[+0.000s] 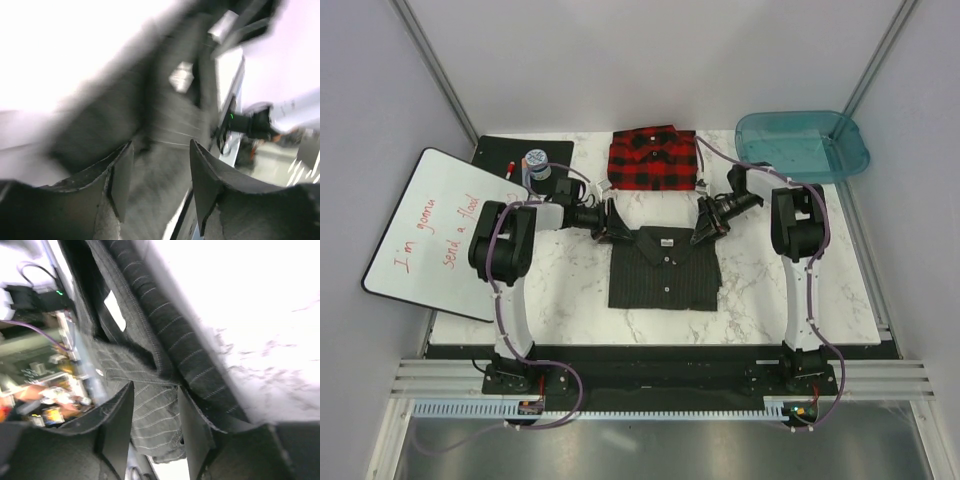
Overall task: Fold and stack the long sleeve shirts
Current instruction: Fold the shirt, then neatly place the folded shirt to the corner
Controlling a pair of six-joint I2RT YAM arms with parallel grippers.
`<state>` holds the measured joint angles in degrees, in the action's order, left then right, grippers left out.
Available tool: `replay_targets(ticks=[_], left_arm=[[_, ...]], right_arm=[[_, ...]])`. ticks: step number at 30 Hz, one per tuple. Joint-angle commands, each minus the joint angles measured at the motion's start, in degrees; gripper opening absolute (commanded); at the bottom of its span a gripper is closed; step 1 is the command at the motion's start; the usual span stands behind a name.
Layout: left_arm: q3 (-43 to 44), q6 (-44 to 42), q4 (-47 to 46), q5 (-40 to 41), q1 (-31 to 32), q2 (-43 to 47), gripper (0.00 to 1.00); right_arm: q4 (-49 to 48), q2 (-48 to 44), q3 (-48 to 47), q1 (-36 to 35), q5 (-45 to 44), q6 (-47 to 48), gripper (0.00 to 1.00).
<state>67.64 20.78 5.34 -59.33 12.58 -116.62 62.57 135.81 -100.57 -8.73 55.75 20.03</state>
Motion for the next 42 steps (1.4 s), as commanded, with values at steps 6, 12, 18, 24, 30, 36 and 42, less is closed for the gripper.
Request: replay_targets(ticks=[6, 12, 18, 24, 30, 36, 42], left_arm=[[-2.16, -5.1, 3.33, -0.35, -4.31, 7.15, 0.59], [1.0, -24.71, 21.71, 11.76, -5.72, 14.14, 0.74], [9.78, -39.12, 32.94, 22.93, -4.93, 8.09, 0.75], [18.75, -57.93, 43.07, 24.87, -2.83, 1.13, 0.8], [22.8, -67.26, 44.05, 22.68, -2.3, -2.9, 0.83], [27.37, -73.77, 47.65, 16.53, -1.33, -6.69, 0.84], [28.96, -75.79, 48.62, 16.61, 0.51, -8.36, 0.83]], right_arm=[[0.36, -3.76, -2.97, -3.13, -3.89, 5.63, 0.49], [0.98, -15.48, 1.25, 2.56, -9.06, 7.91, 0.7], [-2.0, -14.35, 0.65, 3.46, -17.93, 8.97, 0.98], [-5.7, -11.45, -0.33, 0.48, -24.89, 15.64, 0.98], [-7.28, -8.46, 0.03, -2.95, -26.39, 20.13, 0.98], [-5.88, -6.35, 0.38, -3.4, -25.16, 22.86, 0.98], [-5.35, -5.47, 0.99, -3.48, -23.41, 23.65, 0.93]])
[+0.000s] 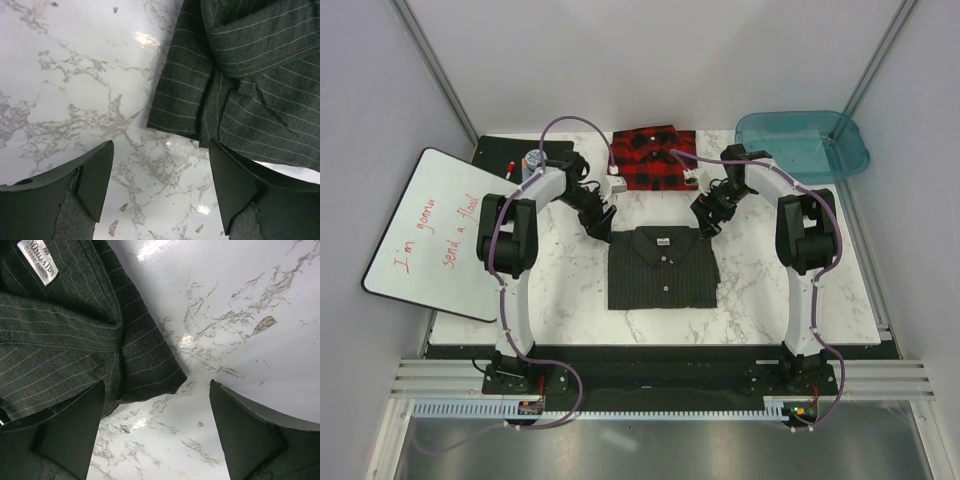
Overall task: Fold and stack the long sleeve shirts
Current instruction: Neatly place the folded shirt to the corner
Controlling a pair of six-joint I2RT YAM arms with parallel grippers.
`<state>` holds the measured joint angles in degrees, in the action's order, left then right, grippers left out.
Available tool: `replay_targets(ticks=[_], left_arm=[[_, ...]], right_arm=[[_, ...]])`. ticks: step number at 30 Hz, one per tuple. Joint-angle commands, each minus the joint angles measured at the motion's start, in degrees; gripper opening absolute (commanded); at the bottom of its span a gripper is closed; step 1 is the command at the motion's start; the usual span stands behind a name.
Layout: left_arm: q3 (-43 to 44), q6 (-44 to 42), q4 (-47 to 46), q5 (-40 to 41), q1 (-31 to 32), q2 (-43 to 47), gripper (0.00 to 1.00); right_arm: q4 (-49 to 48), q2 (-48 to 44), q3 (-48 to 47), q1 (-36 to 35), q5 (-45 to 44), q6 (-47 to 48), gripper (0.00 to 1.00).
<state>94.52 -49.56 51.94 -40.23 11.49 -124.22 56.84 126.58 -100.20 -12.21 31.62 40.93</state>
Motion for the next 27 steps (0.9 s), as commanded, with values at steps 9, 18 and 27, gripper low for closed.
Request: replay_targets(ticks=[9, 18, 27], left_arm=[[-1.09, -7.04, 2.02, -2.4, 3.19, -0.41, 0.77], [-5.31, -11.08, 2.02, -1.43, 5.21, 2.32, 0.71], [-6.28, -9.86, 0.71, 0.93, 6.62, 2.76, 0.37]], right_arm=[[0.91, 3.32, 4.49, -1.24, 2.66, 5.13, 0.77], [0.38, 2.61, 7.92, -1.94, 3.01, 6.09, 0.65], [-1.03, 2.0, 8.18, -2.47, 2.31, 4.51, 0.29]])
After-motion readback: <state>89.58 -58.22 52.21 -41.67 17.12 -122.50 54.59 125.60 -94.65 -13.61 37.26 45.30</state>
